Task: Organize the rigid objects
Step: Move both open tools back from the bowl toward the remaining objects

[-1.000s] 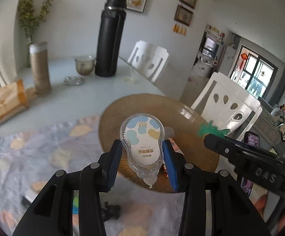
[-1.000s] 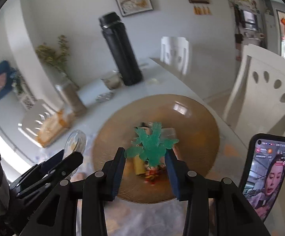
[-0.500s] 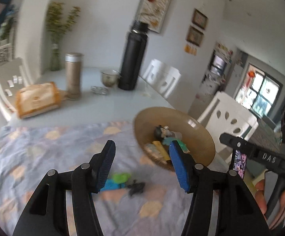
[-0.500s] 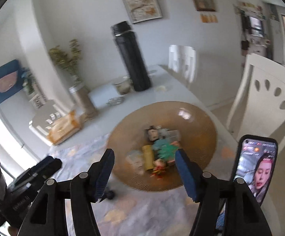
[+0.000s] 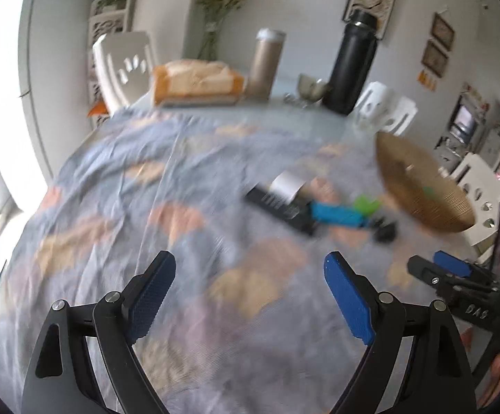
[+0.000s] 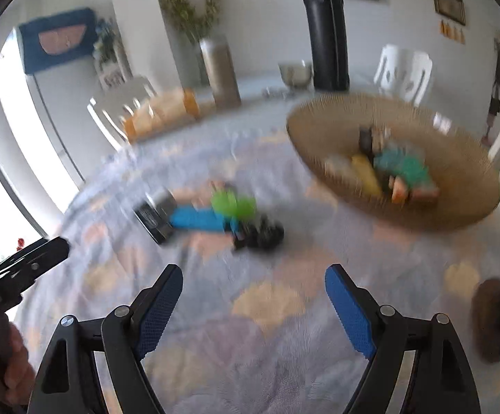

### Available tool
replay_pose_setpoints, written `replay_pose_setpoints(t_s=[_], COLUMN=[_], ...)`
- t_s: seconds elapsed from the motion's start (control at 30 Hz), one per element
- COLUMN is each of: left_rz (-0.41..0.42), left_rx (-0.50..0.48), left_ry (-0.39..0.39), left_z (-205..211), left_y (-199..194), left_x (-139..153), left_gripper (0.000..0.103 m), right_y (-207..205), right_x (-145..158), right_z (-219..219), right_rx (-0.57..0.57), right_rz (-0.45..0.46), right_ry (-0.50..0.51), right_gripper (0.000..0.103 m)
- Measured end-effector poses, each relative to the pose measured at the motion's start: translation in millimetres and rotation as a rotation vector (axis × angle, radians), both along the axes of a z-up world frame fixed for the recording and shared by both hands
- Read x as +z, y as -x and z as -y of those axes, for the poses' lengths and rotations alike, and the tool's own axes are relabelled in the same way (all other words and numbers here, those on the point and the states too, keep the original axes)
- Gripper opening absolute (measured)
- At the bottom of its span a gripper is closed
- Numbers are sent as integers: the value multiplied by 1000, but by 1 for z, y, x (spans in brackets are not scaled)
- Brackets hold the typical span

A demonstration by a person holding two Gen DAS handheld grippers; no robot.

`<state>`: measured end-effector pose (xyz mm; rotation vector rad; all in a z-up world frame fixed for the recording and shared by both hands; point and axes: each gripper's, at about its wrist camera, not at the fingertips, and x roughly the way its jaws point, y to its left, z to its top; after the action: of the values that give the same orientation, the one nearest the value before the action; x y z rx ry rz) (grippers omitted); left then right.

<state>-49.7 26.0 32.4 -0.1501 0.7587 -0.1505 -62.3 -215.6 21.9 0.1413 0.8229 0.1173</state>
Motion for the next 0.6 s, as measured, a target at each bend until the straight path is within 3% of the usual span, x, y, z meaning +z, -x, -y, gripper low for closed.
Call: replay_pose_setpoints(t_s=[0.07, 0.17, 0.33, 0.6], left_rz=[-46, 22, 34, 10], left_rx=[19, 1, -40, -22], left_ry=[-42, -96, -213, -200], left_z=[3, 15, 35, 30], left_y=[-3, 3, 6, 7], left_x=[-9, -3, -6, -7], left_gripper=[86, 87, 87, 87], right_y=[-6, -9, -13, -15], right_x=[-8, -9, -14, -18], right_z=[3, 11, 13, 0], right_rx=[-5, -16, -25, -26], right_rz=[-42, -47, -86, -105], right_ry=[-3, -37, -53, 33], right_gripper=[83, 84, 84, 84])
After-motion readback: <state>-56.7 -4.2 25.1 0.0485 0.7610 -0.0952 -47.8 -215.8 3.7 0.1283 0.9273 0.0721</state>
